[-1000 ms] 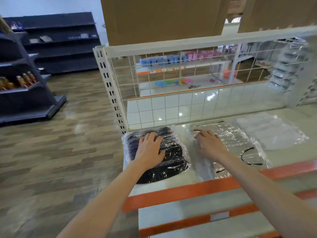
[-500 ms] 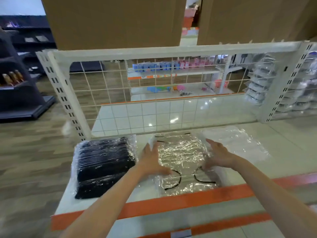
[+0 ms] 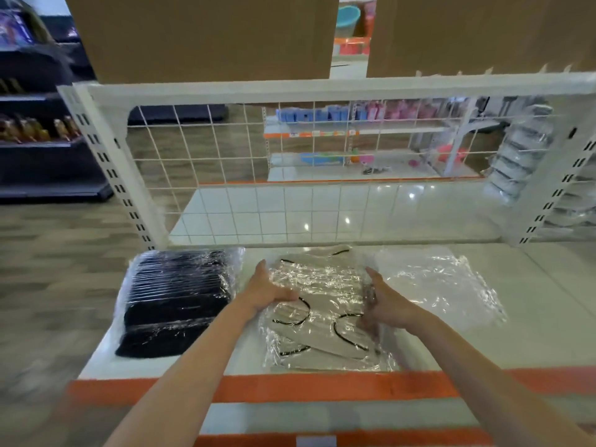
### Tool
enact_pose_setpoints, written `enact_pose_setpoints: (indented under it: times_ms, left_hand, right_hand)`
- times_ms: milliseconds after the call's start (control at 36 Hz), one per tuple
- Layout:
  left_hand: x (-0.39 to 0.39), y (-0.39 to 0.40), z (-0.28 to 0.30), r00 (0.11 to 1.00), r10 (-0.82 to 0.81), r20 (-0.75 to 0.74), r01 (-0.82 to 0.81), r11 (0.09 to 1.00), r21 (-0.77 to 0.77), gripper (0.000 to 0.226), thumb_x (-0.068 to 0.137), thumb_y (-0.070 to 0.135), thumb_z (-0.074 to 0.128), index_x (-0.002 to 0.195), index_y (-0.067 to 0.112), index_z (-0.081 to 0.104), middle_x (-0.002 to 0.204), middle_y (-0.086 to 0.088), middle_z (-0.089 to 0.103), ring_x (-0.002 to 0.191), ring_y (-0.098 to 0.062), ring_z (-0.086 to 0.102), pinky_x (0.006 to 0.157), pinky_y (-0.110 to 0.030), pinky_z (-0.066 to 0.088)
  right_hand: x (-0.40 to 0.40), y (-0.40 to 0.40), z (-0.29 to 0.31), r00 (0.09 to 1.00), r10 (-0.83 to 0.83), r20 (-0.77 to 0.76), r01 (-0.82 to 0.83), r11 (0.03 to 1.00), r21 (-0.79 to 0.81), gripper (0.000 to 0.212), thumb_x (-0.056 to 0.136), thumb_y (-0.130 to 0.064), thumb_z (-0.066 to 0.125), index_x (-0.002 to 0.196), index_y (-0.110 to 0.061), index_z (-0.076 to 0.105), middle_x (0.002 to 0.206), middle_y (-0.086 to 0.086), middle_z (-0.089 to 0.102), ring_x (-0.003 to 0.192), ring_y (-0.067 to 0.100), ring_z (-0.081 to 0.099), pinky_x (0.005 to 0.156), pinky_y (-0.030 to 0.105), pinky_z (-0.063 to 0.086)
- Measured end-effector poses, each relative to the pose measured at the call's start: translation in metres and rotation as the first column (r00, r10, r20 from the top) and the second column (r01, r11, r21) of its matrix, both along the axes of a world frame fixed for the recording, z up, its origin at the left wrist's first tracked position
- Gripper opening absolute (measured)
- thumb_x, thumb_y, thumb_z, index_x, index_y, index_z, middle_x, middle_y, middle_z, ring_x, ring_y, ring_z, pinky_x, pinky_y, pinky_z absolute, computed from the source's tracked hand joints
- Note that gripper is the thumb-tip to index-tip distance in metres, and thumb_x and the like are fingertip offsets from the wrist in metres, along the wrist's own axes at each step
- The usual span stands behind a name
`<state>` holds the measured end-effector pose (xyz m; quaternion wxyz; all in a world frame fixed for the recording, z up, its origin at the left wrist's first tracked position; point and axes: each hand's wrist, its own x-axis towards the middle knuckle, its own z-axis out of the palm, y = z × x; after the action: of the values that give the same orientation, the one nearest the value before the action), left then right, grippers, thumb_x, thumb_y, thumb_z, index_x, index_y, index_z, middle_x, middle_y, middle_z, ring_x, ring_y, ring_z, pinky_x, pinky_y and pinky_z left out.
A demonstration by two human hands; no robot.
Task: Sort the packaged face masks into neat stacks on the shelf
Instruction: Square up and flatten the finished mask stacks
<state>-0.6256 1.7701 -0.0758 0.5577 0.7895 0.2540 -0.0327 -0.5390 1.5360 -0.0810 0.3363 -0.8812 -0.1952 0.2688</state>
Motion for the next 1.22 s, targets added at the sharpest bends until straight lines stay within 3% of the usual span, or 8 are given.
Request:
enact_pose_setpoints:
  times_ms: [389, 583, 722, 861, 944, 1056, 1139, 1222]
  left_hand:
    - [0.004, 0.006, 0.01, 0.998, -0.065, -0.019, 0.057, 0.96, -0.274, 0.12, 0.045, 0.024, 0.091, 0.145, 0.004, 0.026, 0.142, -0.022, 0.042, 0.131, -0.034, 0.04, 0.115, -0.046, 0.022]
    - [0.001, 0.002, 0.005, 0.993, -0.054, 0.105, 0.079, 0.962, -0.261, 0.103, 0.075, 0.009, 0.075, 0.151, 0.012, 0.007, 0.157, -0.014, 0.015, 0.14, -0.03, 0.024, 0.115, -0.041, 0.017]
    - [-0.01, 0.0, 0.009, 0.976, -0.16, 0.15, 0.198, 0.936, -0.29, 0.095, 0.076, -0.003, 0.071, 0.148, 0.01, 0.011, 0.151, -0.013, 0.028, 0.112, -0.011, 0.034, 0.095, -0.023, 0.03]
    - [-0.021, 0.002, 0.015, 0.967, -0.144, 0.21, 0.195, 0.948, -0.251, 0.098, 0.071, -0.008, 0.074, 0.146, 0.023, 0.019, 0.138, -0.008, 0.047, 0.103, -0.008, 0.051, 0.085, -0.017, 0.044]
    - [-0.025, 0.012, 0.015, 0.961, -0.141, 0.238, 0.189, 0.963, -0.193, 0.071, 0.068, -0.011, 0.074, 0.127, 0.015, 0.045, 0.1, -0.001, 0.072, 0.084, -0.01, 0.069, 0.067, -0.018, 0.054]
    - [-0.035, 0.025, 0.018, 0.949, -0.158, 0.271, 0.187, 0.979, -0.084, 0.043, 0.067, -0.011, 0.075, 0.1, 0.012, 0.062, 0.081, 0.005, 0.074, 0.081, -0.009, 0.071, 0.074, -0.021, 0.054]
    - [-0.044, 0.032, 0.015, 0.943, -0.184, 0.277, 0.201, 0.979, -0.033, 0.04, 0.066, -0.013, 0.075, 0.098, 0.009, 0.066, 0.089, -0.001, 0.075, 0.088, -0.016, 0.07, 0.079, -0.023, 0.055]
    - [-0.05, 0.037, 0.011, 0.944, -0.224, 0.241, 0.232, 0.973, -0.009, 0.04, 0.068, -0.008, 0.076, 0.104, 0.006, 0.065, 0.098, -0.007, 0.073, 0.094, -0.021, 0.07, 0.085, -0.029, 0.055]
  right_hand:
    - [0.004, 0.004, -0.009, 0.998, -0.065, 0.012, 0.066, 0.997, -0.034, 0.113, 0.069, -0.005, 0.078, 0.15, -0.015, 0.0, 0.149, 0.017, 0.027, 0.136, 0.035, 0.029, 0.108, 0.046, 0.035]
    - [0.002, 0.005, -0.01, 0.996, -0.087, -0.005, 0.087, 0.995, -0.045, 0.113, 0.067, -0.004, 0.076, 0.15, -0.018, 0.001, 0.152, 0.013, 0.023, 0.137, 0.035, 0.028, 0.108, 0.048, 0.036]
    - [-0.002, 0.008, -0.009, 0.992, -0.113, -0.056, 0.111, 0.993, -0.036, 0.109, 0.071, -0.001, 0.073, 0.15, -0.022, 0.002, 0.151, 0.012, 0.022, 0.137, 0.034, 0.028, 0.106, 0.044, 0.037]
    - [-0.004, 0.008, -0.012, 0.988, -0.088, -0.128, 0.104, 0.987, 0.124, 0.114, 0.071, 0.002, 0.075, 0.15, -0.029, -0.002, 0.152, 0.011, 0.021, 0.135, 0.031, 0.031, 0.103, 0.042, 0.04]
    - [-0.005, 0.011, -0.013, 0.964, -0.16, -0.214, 0.238, 0.878, 0.415, 0.103, 0.081, -0.004, 0.07, 0.149, -0.032, -0.002, 0.148, 0.008, 0.029, 0.127, 0.021, 0.039, 0.099, 0.032, 0.039]
    - [-0.003, 0.018, -0.004, 0.912, -0.233, -0.337, 0.401, 0.675, 0.619, 0.124, 0.058, -0.049, 0.084, 0.148, -0.036, 0.001, 0.152, 0.001, 0.024, 0.138, 0.016, 0.028, 0.113, 0.035, 0.025]
    - [0.002, 0.016, 0.0, 0.936, -0.191, -0.295, 0.342, 0.686, 0.642, 0.084, 0.086, -0.05, 0.06, 0.15, -0.023, 0.014, 0.143, -0.006, 0.035, 0.135, 0.014, 0.031, 0.11, 0.033, 0.024]
    - [0.003, 0.013, 0.006, 0.897, -0.129, -0.423, 0.415, 0.575, 0.705, 0.044, 0.093, -0.051, 0.043, 0.125, -0.022, 0.056, 0.109, -0.009, 0.068, 0.116, 0.015, 0.052, 0.107, 0.037, 0.031]
